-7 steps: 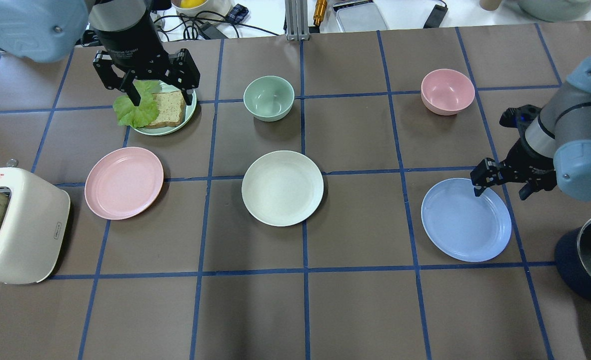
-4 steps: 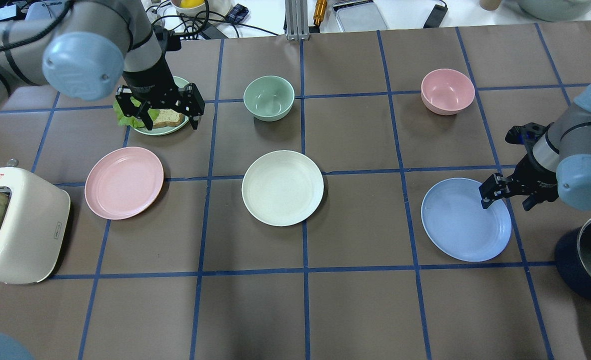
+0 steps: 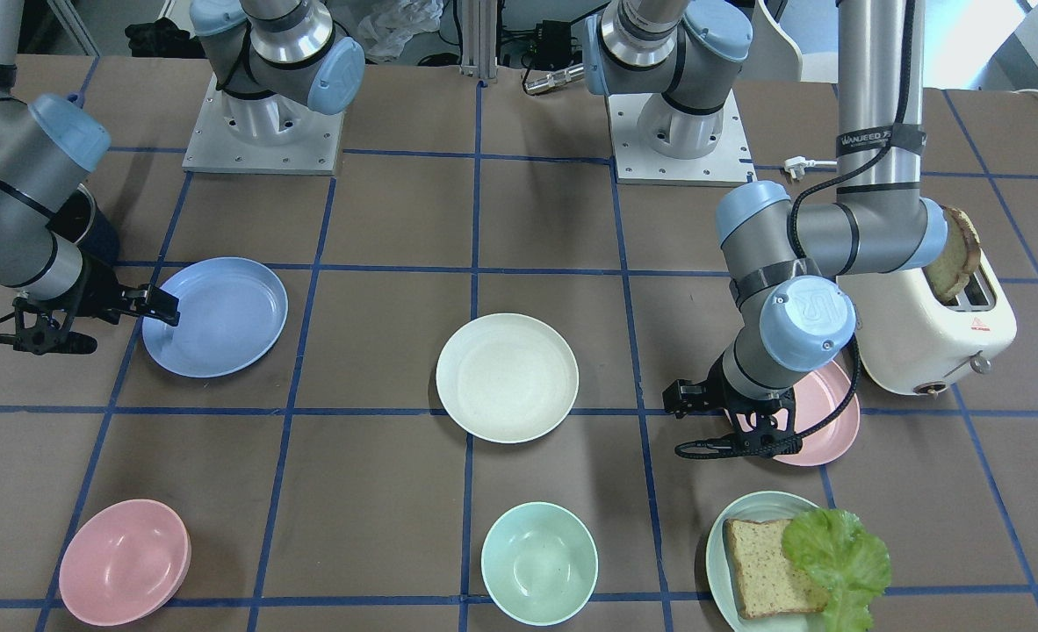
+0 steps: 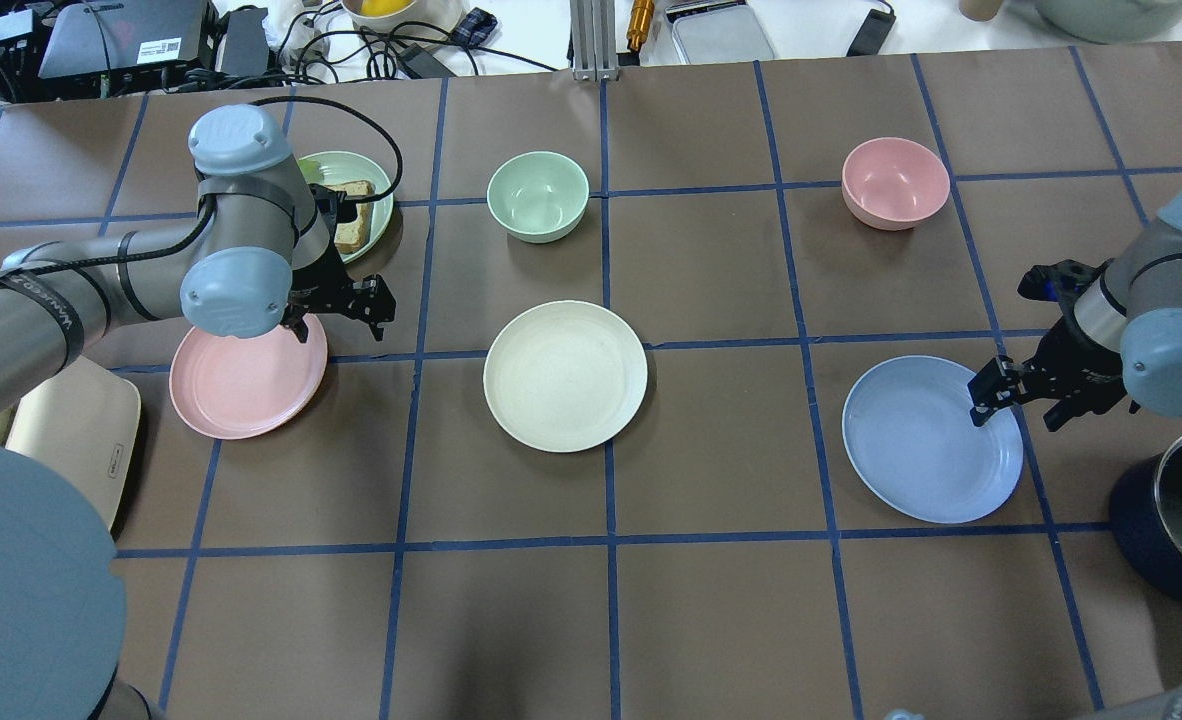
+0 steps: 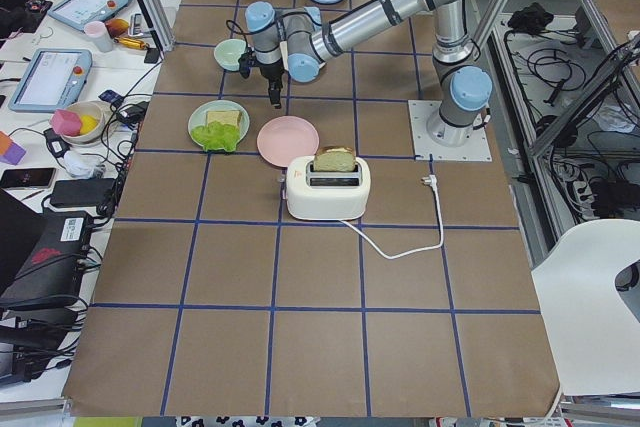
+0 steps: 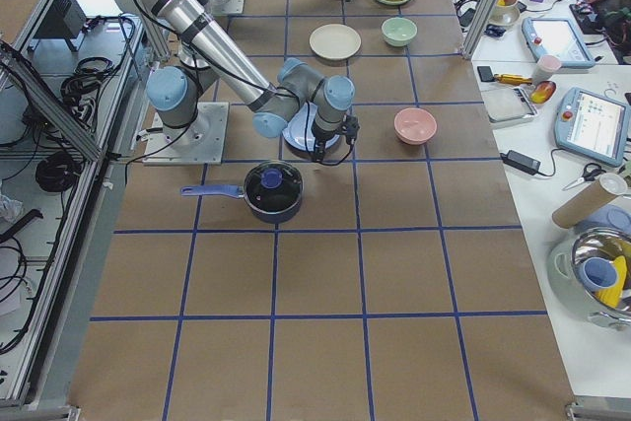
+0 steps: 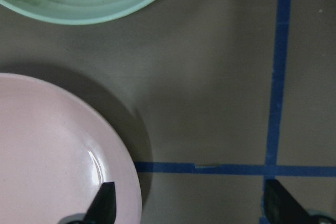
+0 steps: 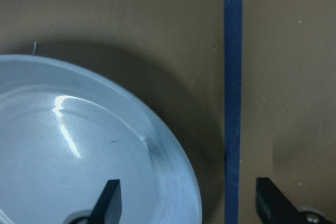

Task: Stack three plates with pink and blue
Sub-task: 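Grip pink plate rim with left gripper while right grips blue plate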

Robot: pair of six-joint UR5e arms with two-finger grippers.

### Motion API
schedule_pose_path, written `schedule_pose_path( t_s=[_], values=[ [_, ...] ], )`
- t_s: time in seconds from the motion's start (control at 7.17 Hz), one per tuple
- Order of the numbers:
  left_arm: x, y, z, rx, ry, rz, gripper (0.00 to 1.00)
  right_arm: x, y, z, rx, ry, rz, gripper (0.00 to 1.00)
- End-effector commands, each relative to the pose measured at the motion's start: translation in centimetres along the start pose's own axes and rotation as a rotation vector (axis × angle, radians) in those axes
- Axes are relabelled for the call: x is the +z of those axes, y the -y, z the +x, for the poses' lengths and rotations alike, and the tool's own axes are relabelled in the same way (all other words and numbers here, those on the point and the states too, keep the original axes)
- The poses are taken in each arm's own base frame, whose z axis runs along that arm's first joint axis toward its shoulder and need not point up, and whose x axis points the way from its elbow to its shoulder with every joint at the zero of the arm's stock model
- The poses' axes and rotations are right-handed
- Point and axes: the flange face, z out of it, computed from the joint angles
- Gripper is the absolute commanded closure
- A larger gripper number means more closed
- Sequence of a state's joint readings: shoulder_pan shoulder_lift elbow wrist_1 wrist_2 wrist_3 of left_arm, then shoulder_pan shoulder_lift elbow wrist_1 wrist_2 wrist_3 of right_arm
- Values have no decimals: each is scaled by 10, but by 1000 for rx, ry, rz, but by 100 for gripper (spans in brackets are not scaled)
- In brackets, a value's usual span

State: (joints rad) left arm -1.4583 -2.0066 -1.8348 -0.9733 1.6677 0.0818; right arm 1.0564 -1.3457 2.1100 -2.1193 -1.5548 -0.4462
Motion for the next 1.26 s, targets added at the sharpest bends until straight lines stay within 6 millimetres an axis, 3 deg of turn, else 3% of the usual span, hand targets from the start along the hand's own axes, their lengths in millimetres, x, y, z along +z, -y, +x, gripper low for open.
schedule_pose_path(
  t_s=[0.0, 0.14, 0.28, 0.42, 0.56, 0.7, 0.98, 1.12],
  values=[
    [25, -7, -5, 3, 32, -30, 39, 1, -3, 1, 4, 12, -8, 29],
    [25, -7, -4, 4, 32, -29, 63, 2, -3, 1, -1, 13, -11, 48],
    [18, -6, -4, 3, 32, -15, 84, 1, -4, 2, -27, 10, -11, 54],
    [12, -6, -5, 1, 31, -1, 88, -3, -3, 9, -12, 10, -2, 54],
    [12, -6, -5, 3, 30, -1, 100, -2, -4, 11, -6, 12, -2, 56],
    [9, -7, -3, 1, 29, 4, 100, 0, -4, 11, -4, 22, -4, 65],
    [-17, -11, 23, 17, 16, 56, 100, 0, -5, 10, -5, 40, -19, 82],
    [-36, -15, 52, 19, 9, 87, 100, -1, -5, 9, -10, 41, -20, 90]
  ],
)
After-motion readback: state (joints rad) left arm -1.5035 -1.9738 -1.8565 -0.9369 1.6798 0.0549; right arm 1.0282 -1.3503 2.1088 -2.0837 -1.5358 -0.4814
